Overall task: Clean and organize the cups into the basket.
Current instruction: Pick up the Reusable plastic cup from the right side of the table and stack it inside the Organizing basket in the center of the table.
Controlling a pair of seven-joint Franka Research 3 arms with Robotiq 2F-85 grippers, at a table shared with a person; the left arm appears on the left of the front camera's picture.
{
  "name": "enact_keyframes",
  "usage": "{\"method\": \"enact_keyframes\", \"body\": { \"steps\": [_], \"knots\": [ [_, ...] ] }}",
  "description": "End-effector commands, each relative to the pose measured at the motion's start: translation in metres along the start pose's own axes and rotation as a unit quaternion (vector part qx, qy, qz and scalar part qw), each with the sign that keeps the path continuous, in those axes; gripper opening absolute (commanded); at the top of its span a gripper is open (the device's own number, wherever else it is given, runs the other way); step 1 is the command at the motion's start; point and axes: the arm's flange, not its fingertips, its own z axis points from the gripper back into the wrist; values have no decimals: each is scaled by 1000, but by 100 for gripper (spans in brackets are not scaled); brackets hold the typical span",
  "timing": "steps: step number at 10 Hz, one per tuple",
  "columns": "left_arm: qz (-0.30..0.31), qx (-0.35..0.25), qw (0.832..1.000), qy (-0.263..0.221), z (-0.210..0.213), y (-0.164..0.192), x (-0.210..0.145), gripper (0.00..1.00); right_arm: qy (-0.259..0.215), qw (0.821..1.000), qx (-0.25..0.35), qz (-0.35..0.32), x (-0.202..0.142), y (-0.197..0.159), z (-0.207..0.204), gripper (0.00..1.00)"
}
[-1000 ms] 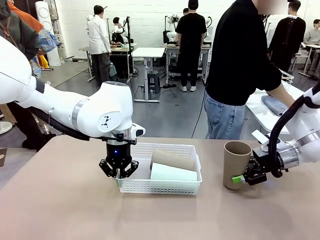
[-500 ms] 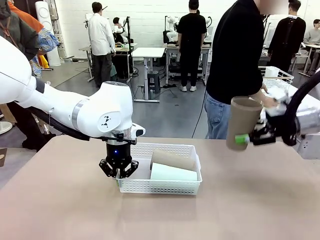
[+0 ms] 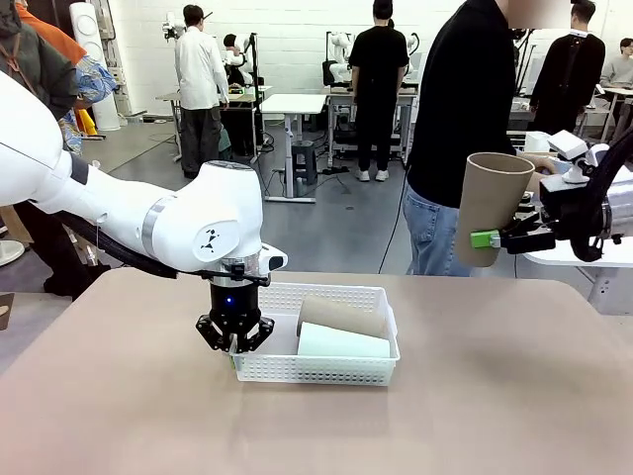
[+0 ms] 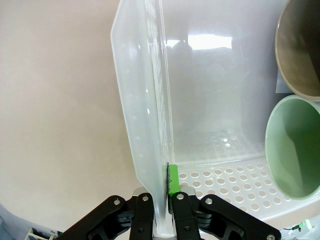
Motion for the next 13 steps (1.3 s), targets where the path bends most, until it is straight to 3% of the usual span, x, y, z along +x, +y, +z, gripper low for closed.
{"method": "enact_keyframes", "body": {
  "steps": [1, 4, 6, 8, 11, 13],
  "knots": [
    [-2, 3, 1000, 1, -2, 0, -1, 0, -4, 1000, 8, 5, -3, 0, -2, 77],
    [-2, 3, 1000, 1, -2, 0, -1, 0, 0, 1000, 2, -3, -3, -1, -2, 81],
    [-2, 3, 1000, 1, -2, 0, -1, 0, 83, 995, 0, 59, 39, 16, -24, 81],
    [-2, 3, 1000, 1, -2, 0, -1, 0, 159, 984, 41, 66, 66, 19, -69, 81],
    [-2, 3, 1000, 1, -2, 0, -1, 0, 304, 946, 106, 45, 65, 27, -139, 81],
    [-2, 3, 1000, 1, -2, 0, -1, 0, 357, 924, 134, 34, 50, 26, -178, 81]
  ]
}}
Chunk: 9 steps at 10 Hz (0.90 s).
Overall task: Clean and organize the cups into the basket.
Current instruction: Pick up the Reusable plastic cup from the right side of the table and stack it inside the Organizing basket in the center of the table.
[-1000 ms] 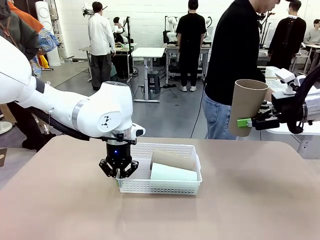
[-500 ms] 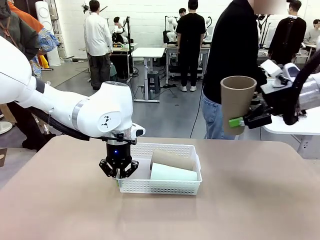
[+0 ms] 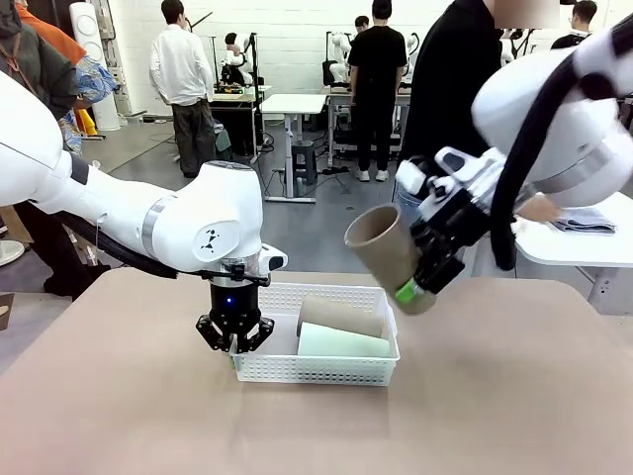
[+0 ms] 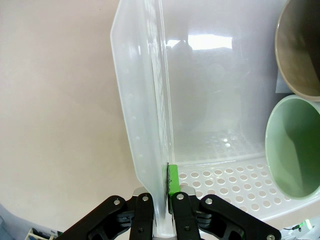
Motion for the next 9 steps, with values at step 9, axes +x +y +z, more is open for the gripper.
{"method": "enact_keyframes", "body": {
  "steps": [9],
  "knots": [
    [-2, 3, 1000, 1, -1, 0, -1, 0, 196, 980, -1, -23, 40, -47, -51, 81]
  ]
}}
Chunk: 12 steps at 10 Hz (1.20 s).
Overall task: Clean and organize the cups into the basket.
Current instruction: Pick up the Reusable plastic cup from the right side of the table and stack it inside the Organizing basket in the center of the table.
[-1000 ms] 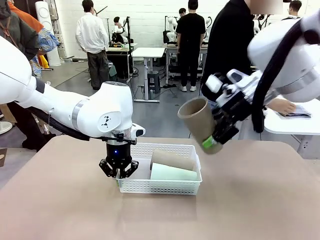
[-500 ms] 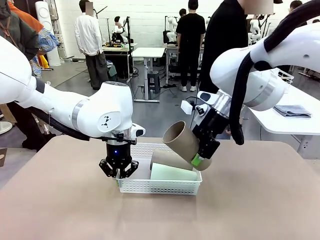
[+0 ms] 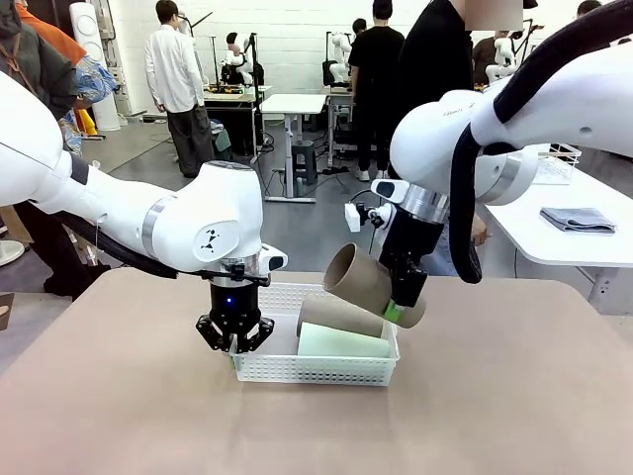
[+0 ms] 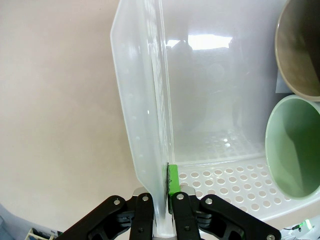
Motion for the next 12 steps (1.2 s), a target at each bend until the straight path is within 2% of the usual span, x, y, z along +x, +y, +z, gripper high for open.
{"method": "enact_keyframes", "body": {
  "steps": [1, 6, 12],
  "knots": [
    [-2, 3, 1000, 1, -1, 0, -1, 0, 29, 999, -11, -18, 15, -9, -9, 81],
    [-2, 3, 1000, 1, -1, 0, -1, 0, 63, 997, -30, -14, 32, -23, -37, 81],
    [-2, 3, 1000, 1, -1, 0, -1, 0, 43, 999, -19, -14, 26, -44, -64, 81]
  ]
}}
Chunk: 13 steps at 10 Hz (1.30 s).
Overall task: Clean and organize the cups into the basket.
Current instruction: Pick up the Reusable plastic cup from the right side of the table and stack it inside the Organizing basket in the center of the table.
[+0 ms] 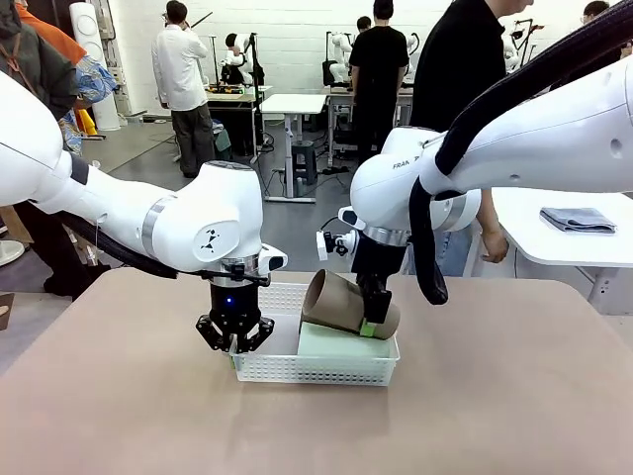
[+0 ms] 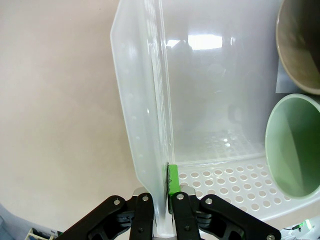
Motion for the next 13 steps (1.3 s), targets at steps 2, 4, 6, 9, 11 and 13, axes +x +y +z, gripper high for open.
{"method": "enact_keyframes", "body": {
  "steps": [2, 4, 6, 9, 11, 13],
  "knots": [
    [-2, 3, 1000, 1, -1, 0, -1, 0, -50, 999, 4, 10, -8, -8, -6, 81],
    [-2, 3, 1000, 1, -1, 0, -1, 0, -2, 1000, -2, -3, -3, -3, -3, 81],
    [-2, 3, 1000, 1, -1, 0, -1, 0, -2, 1000, -2, -3, -3, -3, -3, 81],
    [-2, 3, 1000, 1, -1, 0, -1, 0, -12, 1000, 1, 8, -6, -6, -5, 100],
    [-2, 3, 1000, 1, -1, 0, -1, 0, -6, 1000, 2, 11, -1, -7, -8, 100],
    [-2, 3, 1000, 1, -1, 0, -1, 0, -7, 1000, -8, 9, -2, -3, -1, 100]
  ]
}}
